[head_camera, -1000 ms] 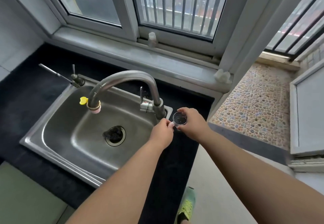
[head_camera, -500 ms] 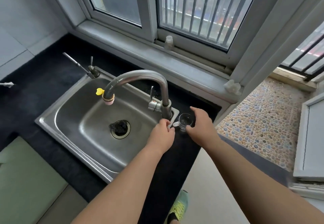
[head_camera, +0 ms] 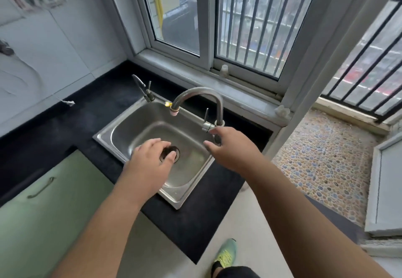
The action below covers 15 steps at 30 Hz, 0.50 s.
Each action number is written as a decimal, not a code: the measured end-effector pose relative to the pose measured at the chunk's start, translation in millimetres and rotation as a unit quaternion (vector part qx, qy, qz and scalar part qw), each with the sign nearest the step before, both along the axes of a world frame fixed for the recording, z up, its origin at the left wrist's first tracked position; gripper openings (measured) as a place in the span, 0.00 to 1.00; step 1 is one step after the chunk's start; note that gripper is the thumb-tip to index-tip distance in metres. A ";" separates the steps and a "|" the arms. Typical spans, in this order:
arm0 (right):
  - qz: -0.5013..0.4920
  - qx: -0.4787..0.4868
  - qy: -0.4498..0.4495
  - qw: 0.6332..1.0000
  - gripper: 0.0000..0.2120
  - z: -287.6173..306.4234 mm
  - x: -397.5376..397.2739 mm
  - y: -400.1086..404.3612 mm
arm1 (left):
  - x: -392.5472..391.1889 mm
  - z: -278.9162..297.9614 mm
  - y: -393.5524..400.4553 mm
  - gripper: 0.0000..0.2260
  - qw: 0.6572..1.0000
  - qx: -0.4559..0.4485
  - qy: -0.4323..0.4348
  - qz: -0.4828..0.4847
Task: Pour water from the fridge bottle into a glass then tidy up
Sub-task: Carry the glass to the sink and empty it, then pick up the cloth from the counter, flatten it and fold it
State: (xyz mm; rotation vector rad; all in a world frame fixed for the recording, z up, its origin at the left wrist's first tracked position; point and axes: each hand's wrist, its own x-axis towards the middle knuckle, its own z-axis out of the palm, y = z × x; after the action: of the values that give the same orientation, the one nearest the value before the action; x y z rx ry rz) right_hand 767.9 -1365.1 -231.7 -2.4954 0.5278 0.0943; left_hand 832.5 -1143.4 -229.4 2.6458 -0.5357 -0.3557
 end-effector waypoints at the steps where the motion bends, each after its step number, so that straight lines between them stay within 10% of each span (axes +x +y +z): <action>1: 0.014 -0.004 -0.008 1.000 0.26 11.7 -4.3 13.3 | -6.8 9.3 17.8 0.19 1.000 0.000 -0.016 0.011; 15: 0.245 -0.062 -0.063 0.966 0.24 86.3 -66.8 279.3 | -164.1 81.5 303.9 0.18 0.968 -0.074 -0.082 0.228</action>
State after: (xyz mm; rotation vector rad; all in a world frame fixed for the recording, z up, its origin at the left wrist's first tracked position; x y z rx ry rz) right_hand 701.1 -1085.7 -145.3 -2.6794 -0.1486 0.0926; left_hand 668.4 -839.4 -147.9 2.5642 0.0099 0.0417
